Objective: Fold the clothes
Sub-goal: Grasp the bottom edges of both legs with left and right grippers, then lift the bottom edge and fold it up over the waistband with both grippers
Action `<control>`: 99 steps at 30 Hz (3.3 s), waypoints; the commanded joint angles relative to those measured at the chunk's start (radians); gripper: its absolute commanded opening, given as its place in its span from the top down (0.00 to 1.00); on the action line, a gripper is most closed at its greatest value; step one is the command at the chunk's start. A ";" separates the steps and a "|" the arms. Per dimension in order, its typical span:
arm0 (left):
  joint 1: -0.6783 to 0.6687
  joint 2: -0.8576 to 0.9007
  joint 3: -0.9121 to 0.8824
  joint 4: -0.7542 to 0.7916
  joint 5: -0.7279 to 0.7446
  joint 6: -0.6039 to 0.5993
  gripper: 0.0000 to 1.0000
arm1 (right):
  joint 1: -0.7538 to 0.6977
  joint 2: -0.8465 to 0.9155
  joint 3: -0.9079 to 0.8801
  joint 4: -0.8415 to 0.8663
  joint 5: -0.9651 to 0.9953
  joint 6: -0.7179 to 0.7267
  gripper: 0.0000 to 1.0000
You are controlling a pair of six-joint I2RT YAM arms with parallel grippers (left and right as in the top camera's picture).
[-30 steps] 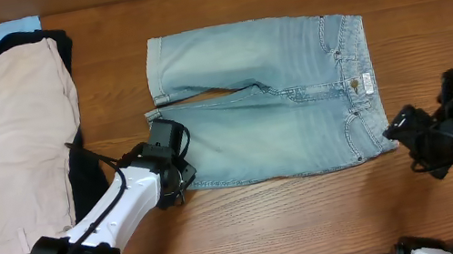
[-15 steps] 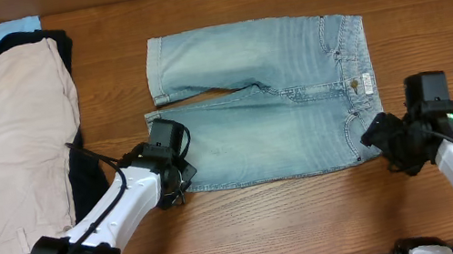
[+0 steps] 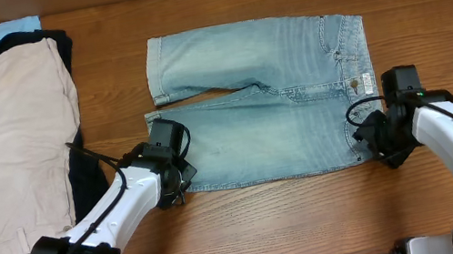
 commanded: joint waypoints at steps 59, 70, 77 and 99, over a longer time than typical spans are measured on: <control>0.127 0.110 0.785 -0.445 -0.123 0.491 0.96 | 0.005 -0.396 0.155 -0.428 0.098 -0.101 0.96; 0.094 0.355 0.785 0.028 -0.194 0.491 0.96 | 0.004 -0.250 0.123 -0.072 0.210 -0.082 0.96; 0.067 0.404 0.786 0.187 -0.194 0.491 0.96 | 0.004 -0.115 0.123 0.104 0.223 -0.082 0.96; 0.050 0.499 0.786 0.409 -0.195 0.531 0.00 | -0.036 0.006 0.123 0.297 0.248 -0.074 0.87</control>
